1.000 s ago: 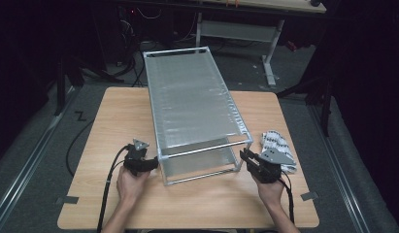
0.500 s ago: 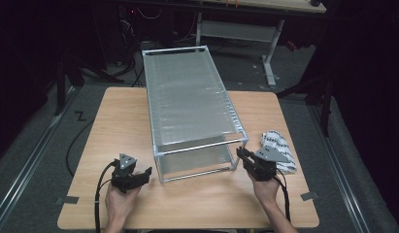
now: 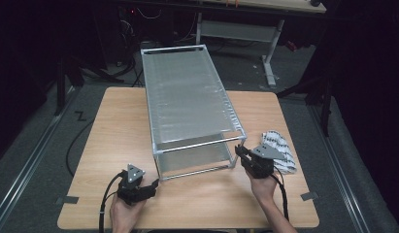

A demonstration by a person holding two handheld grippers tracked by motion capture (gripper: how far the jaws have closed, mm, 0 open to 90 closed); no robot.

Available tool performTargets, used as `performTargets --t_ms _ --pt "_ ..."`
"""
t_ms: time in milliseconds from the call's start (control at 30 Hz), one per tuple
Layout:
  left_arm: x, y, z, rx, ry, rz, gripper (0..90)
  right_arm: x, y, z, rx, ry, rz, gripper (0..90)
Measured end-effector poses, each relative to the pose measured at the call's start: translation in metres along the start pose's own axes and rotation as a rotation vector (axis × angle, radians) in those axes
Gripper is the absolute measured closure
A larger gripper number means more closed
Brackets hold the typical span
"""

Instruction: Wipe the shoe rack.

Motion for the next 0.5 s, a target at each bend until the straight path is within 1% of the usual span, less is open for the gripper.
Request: performTargets --t_ms 67,133,333,500 --pt "-0.003 0.001 0.002 0.005 -0.003 0.011 30.6 0.000 0.000 0.000 0.000 -0.001 0.000 80.7" --pt "-0.005 0.005 0.005 -0.002 -0.008 0.008 30.9 0.000 0.000 0.000 -0.001 -0.001 0.000 80.7" --pt "-0.007 0.020 0.012 -0.021 -0.001 0.036 38.1 0.000 0.000 0.000 0.001 0.000 -0.003 80.6" --pt "-0.010 0.026 0.018 -0.013 -0.017 0.059 46.5 0.000 -0.001 -0.002 -0.001 0.001 -0.003 80.6"
Point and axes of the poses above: each handheld gripper's, and its own axes: z roughly forward along the jaws, y roughly out of its top, x roughly to its left, the point moved 7 cm from there along z, roughly forward along the jaws, and after that the axes turned 9 degrees about z, right-handed, at the moved point
